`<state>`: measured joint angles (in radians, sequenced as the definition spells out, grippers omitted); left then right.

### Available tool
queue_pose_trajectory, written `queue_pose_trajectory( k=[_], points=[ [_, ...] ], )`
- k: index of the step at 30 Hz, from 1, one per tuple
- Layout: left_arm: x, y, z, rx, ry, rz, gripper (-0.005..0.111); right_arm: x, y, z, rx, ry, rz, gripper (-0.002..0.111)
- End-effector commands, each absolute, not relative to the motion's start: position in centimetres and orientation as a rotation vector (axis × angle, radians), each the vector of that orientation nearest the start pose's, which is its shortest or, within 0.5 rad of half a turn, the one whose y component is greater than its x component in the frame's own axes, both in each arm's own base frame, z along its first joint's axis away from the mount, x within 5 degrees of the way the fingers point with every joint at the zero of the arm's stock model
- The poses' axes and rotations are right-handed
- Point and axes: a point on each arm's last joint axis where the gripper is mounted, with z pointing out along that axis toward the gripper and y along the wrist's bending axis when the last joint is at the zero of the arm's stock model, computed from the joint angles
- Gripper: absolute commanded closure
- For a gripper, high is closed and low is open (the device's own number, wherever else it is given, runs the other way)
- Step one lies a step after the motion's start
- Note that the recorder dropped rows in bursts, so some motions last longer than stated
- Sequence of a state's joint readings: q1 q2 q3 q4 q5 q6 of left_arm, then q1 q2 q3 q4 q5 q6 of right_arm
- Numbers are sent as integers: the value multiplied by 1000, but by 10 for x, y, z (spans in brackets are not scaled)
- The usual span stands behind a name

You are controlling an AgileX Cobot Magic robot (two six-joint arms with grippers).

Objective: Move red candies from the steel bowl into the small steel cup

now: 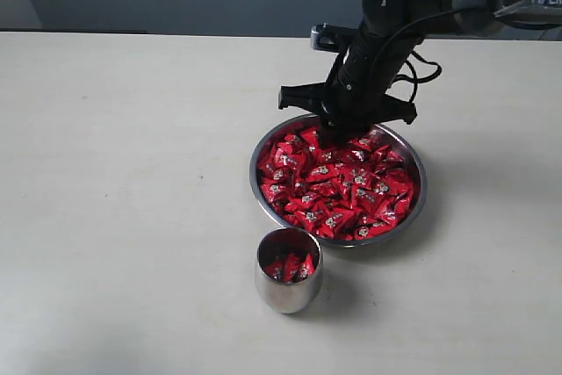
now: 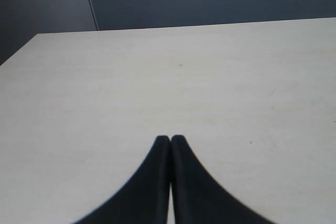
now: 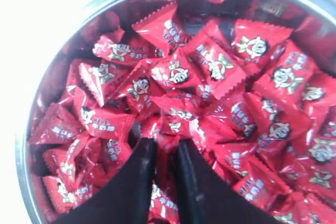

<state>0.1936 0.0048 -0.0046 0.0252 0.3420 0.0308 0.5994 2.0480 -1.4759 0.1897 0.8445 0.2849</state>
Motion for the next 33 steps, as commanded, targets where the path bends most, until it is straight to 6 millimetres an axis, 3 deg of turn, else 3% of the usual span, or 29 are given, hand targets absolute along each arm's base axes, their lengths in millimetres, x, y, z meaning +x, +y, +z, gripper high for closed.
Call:
queue_pose_trajectory(
  k=[1, 9, 15, 22, 27, 33],
  points=[
    [53, 11, 183, -126, 1817, 179, 106, 337, 236, 195, -381, 2904, 275, 109],
    [53, 11, 183, -126, 1817, 179, 106, 315, 222, 216, -488, 2842, 270, 109],
    [53, 11, 183, -126, 1817, 179, 106, 270, 220, 230, -543, 2707, 364, 109],
    [53, 11, 183, -126, 1817, 179, 106, 222, 245, 234, -737, 2647, 446, 109],
    [53, 11, 183, -126, 1817, 179, 106, 202, 263, 228, -854, 2642, 455, 109],
    [53, 11, 183, -126, 1817, 179, 106, 188, 270, 221, -960, 2655, 411, 109]
  ],
)
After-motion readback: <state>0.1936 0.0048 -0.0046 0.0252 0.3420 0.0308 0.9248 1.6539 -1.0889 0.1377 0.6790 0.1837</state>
